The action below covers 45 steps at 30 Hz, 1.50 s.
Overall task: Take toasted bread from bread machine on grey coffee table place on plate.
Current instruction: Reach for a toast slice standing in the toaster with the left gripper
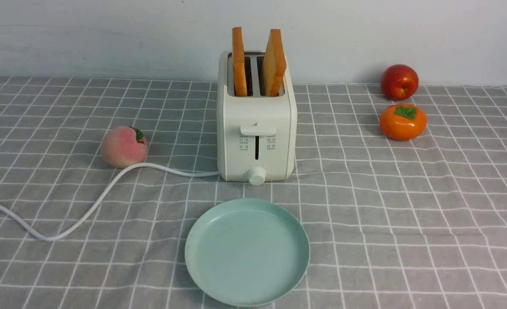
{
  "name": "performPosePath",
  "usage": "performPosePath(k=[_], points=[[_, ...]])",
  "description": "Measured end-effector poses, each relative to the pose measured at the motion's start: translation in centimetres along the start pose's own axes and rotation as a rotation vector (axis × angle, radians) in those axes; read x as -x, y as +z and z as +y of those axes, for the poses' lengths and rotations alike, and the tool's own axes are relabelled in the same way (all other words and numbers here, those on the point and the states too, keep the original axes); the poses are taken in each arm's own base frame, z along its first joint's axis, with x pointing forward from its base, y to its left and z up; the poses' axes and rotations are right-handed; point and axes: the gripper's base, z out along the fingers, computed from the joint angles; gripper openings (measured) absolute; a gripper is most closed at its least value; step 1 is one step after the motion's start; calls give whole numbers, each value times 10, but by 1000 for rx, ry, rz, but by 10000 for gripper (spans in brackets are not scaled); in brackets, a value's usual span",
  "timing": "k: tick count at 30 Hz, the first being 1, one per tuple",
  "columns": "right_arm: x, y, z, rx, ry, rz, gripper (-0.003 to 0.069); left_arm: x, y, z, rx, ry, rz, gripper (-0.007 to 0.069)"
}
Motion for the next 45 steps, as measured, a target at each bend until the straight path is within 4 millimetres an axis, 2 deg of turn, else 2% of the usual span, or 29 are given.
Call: performPosePath(k=[22, 31, 35, 39, 45], points=[[0, 0, 0, 0, 0, 0, 240, 0, 0, 0, 0, 0, 0, 242], [0, 0, 0, -1, -2, 1, 240, 1, 0, 2, 19, 91, -5, 242], [0, 0, -1, -10, -25, 5, 240, 8, 0, 1, 13, 126, -83, 242], [0, 0, -2, -16, -39, 6, 240, 16, -1, -2, -18, 79, -180, 242], [0, 0, -2, -22, -53, 6, 240, 33, -6, -7, -118, -209, -358, 238]])
